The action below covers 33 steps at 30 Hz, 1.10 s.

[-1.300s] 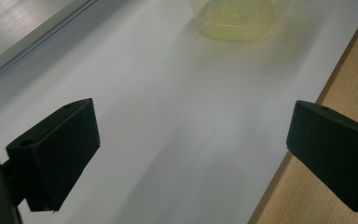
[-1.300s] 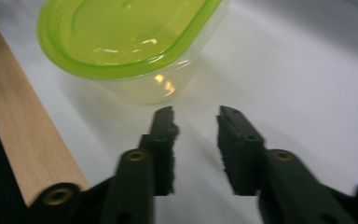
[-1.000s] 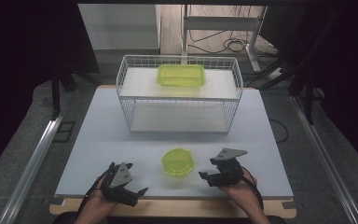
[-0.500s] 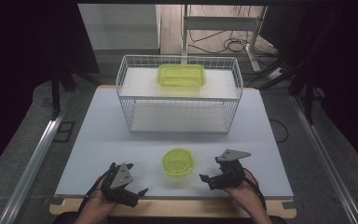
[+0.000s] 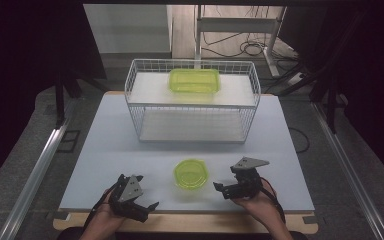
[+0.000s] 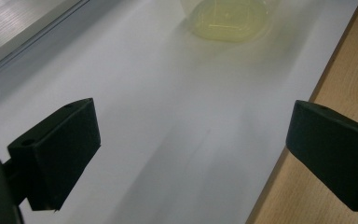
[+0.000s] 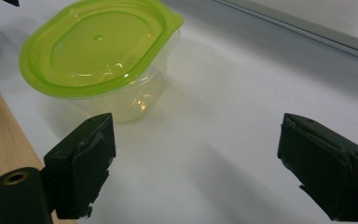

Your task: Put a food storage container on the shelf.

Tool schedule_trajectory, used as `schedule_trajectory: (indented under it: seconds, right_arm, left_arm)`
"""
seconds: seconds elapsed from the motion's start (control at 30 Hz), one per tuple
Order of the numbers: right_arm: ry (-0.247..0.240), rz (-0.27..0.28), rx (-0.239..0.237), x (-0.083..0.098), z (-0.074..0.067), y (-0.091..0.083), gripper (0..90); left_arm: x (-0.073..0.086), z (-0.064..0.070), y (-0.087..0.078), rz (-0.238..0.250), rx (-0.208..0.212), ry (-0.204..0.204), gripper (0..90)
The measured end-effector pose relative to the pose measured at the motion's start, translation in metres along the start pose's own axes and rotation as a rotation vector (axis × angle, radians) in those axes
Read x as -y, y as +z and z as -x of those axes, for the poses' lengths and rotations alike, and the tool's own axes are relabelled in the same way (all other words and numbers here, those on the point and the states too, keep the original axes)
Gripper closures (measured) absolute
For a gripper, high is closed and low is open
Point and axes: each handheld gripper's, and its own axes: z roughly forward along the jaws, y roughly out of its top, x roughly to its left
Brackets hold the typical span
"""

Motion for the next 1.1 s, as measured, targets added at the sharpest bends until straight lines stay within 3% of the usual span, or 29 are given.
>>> schedule_trajectory:
  seconds: [0.17, 0.27, 0.5, 0.7, 0.9, 1.1]
  right_arm:
    - [0.014, 0.01, -0.03, -0.005, 0.0, -0.001, 20.7]
    - [0.013, 0.017, -0.037, -0.009, -0.002, -0.001, 22.9]
    - [0.043, 0.013, -0.107, -0.022, -0.001, 0.002, 24.6]
    - [0.064, -0.014, -0.176, -0.034, 0.001, 0.011, 33.5]
    - [0.077, -0.041, -0.202, -0.042, 0.004, 0.024, 39.9]
    - [0.136, -0.069, -0.241, -0.045, 0.012, 0.033, 49.3]
  left_arm:
    - [0.0, 0.0, 0.0, 0.0, -0.001, 0.0, 2.7]
    - [0.0, 0.0, 0.0, -0.001, -0.002, 0.002, 2.7]
    - [0.0, -0.001, 0.0, 0.0, -0.006, 0.002, 2.7]
    - [0.0, 0.0, 0.001, -0.002, -0.003, 0.007, 2.7]
    - [0.0, 0.0, 0.0, -0.003, -0.007, 0.009, 2.7]
    - [0.0, 0.001, 0.001, -0.007, -0.005, 0.013, 2.7]
